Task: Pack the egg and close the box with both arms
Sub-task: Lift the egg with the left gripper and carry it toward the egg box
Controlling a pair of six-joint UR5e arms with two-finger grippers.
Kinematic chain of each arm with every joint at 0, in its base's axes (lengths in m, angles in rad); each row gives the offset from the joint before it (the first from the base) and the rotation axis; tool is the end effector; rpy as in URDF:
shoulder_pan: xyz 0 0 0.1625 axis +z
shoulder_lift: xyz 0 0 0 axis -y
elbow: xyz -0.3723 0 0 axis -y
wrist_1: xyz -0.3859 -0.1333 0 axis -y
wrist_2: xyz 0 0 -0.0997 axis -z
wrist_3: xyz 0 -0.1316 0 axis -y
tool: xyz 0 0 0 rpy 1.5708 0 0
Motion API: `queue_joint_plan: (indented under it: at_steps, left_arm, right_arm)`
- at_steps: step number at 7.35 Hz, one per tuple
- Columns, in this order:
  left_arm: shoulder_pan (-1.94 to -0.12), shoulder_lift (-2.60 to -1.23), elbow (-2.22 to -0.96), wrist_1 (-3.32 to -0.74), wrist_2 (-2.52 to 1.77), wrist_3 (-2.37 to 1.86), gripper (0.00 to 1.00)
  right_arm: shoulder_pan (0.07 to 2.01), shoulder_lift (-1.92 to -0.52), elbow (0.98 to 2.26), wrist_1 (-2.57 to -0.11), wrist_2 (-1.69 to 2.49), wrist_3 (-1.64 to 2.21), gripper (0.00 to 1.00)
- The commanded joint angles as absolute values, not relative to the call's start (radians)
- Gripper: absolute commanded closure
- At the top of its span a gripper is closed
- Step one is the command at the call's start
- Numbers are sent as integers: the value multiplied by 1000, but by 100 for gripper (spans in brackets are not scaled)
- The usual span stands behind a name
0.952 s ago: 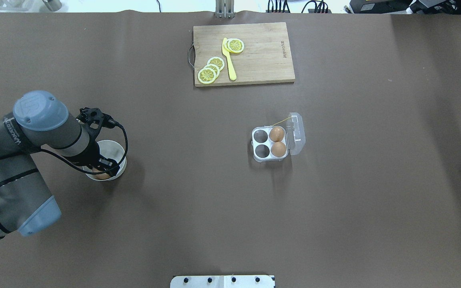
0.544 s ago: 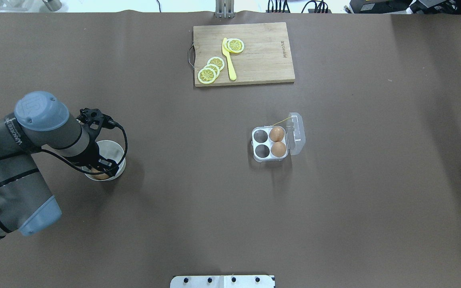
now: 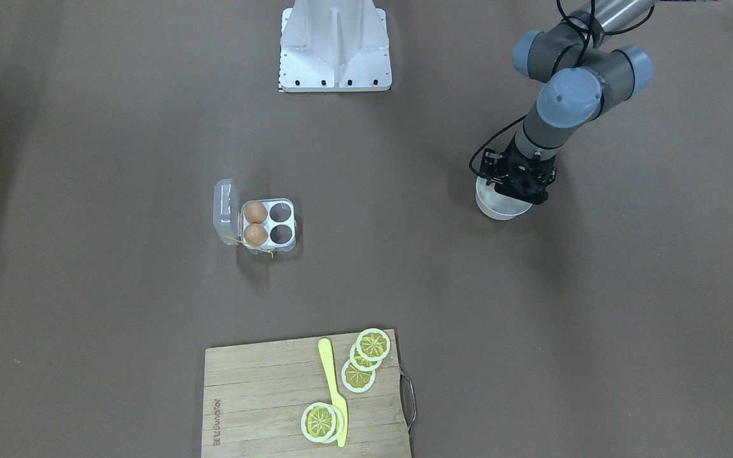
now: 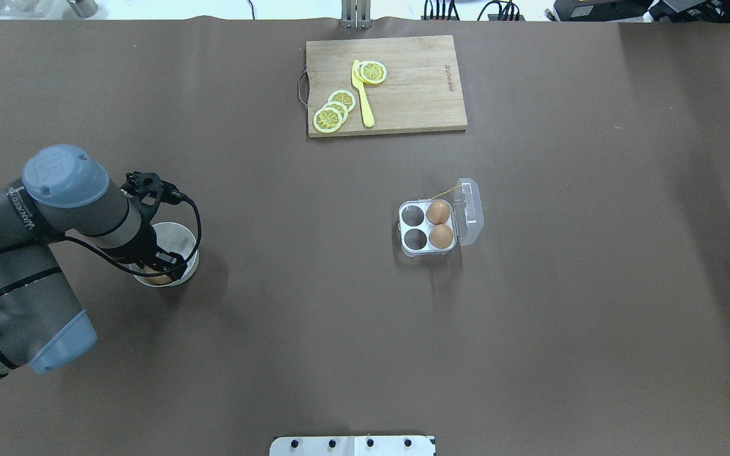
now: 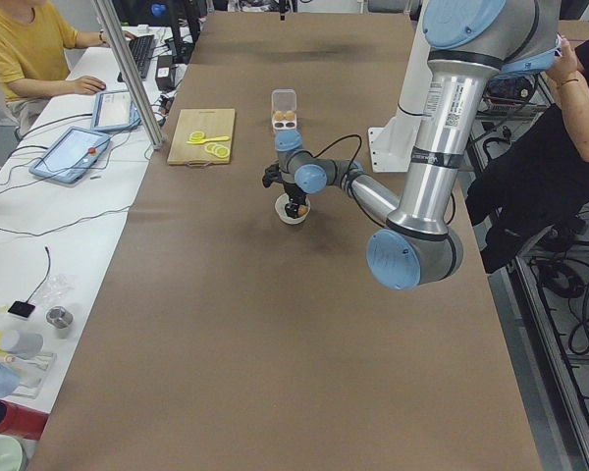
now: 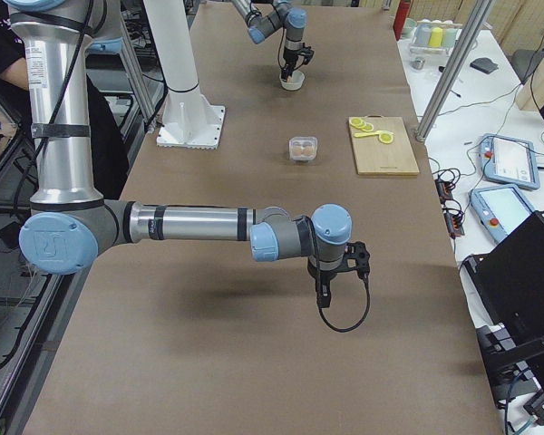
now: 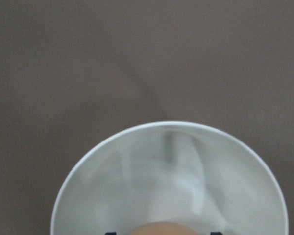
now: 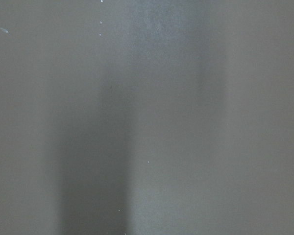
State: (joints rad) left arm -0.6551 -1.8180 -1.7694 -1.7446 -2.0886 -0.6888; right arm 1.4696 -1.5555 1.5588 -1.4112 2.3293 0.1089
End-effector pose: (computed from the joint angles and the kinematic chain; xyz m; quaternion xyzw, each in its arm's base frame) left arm 0.4238 -0.4116 0.3923 0.0296 0.3814 0.1818 0.9059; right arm -0.0085 -0.5072 0.6116 0.0365 -0.3749 -0.0266 0.9260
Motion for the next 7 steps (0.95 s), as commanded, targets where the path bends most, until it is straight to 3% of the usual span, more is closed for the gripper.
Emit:
queue_joint_plan:
  at_steps: [1, 4, 7]
  left_arm:
    - [-666, -1821, -1801, -1746, -2092, -689, 43]
    - [-705, -1830, -1853, -1749, -2097, -687, 42]
    - [-750, -1971, -1836, -1753, -2095, -731, 41]
  right_arm:
    - [1470, -1554, 1560, -1411, 2330, 109, 0]
    - [1470, -1551, 1559, -1411, 2330, 107, 0]
    - [1470, -1551, 1557, -1413, 2330, 106, 0]
